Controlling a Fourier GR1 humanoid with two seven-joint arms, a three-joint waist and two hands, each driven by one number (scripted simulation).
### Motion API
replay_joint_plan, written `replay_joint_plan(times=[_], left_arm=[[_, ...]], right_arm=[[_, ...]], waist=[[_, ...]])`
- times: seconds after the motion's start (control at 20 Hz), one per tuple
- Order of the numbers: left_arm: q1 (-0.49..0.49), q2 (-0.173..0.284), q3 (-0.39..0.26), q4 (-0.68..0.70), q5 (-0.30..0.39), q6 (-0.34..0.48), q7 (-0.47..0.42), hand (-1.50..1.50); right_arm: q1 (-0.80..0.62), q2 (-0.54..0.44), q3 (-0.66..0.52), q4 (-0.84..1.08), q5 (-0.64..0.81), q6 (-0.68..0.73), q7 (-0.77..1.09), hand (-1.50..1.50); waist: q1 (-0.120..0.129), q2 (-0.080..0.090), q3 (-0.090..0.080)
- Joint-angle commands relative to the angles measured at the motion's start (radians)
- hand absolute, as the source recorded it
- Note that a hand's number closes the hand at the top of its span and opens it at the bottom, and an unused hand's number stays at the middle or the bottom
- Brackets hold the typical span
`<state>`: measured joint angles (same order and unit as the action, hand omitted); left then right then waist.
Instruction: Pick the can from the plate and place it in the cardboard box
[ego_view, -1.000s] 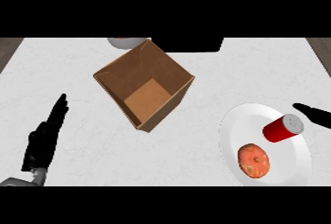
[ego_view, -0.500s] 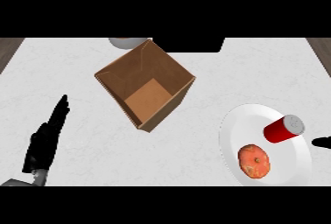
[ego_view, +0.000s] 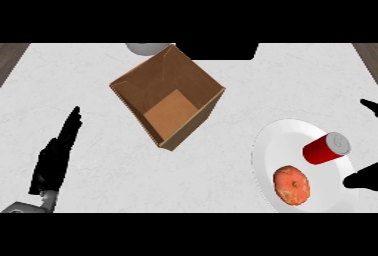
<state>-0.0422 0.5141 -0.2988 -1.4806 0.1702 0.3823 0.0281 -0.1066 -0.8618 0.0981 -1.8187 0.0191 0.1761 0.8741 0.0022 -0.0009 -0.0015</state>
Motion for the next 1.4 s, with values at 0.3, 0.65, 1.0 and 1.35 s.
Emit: replay_joint_plan(times=[0.3,0.65,1.0,1.35], left_arm=[[0.043,-0.046,0.068,-0.012,-0.047,-0.067,-0.011,0.0],[0.01,-0.092,0.064,-0.066,-0.126,-0.056,0.08,0.0],[0.08,-0.117,0.125,-0.1,-0.145,-0.121,0.065,0.0],[0.088,-0.151,0.183,-0.082,-0.196,-0.176,0.054,0.0]], right_arm=[[-0.013,0.148,0.044,-0.021,0.158,0.046,0.159,-1.5],[0.014,0.186,0.01,0.011,0.196,0.088,0.148,-1.5],[0.017,0.268,-0.012,0.103,0.291,0.112,0.03,-1.5],[0.072,0.326,-0.072,0.047,0.351,0.151,0.018,-1.5]], waist=[[-0.003,0.0,0.001],[-0.005,0.0,0.002],[0.001,0.0,0.002],[-0.003,0.0,0.002]])
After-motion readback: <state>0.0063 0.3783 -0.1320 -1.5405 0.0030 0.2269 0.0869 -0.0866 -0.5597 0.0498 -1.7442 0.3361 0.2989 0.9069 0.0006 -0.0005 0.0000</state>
